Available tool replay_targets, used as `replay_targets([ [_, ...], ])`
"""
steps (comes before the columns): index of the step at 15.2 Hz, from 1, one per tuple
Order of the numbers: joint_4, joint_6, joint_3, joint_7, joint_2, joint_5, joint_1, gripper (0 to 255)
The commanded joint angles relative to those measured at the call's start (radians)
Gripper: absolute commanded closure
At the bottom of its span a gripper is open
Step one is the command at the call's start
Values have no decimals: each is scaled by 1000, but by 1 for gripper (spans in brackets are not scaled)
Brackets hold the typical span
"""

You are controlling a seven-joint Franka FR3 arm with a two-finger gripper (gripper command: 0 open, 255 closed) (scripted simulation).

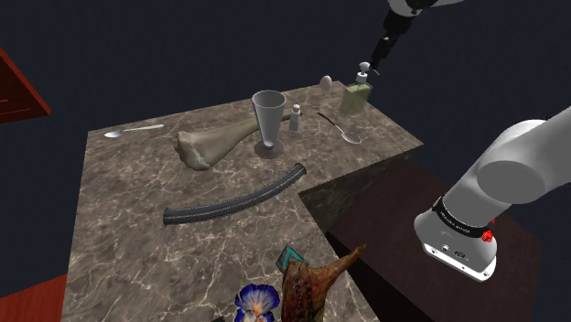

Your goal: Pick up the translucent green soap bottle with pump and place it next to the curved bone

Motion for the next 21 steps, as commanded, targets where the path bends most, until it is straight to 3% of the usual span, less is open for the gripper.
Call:
replay_targets([
  [1, 27, 53, -36, -50, 68, 15, 2, 0],
  [9, 200, 175, -148, -281, 342, 166, 3, 0],
  [16, 180, 258, -149, -314, 412, 213, 1, 0],
  [21, 179, 265, -149, -317, 418, 217, 1, 0],
])
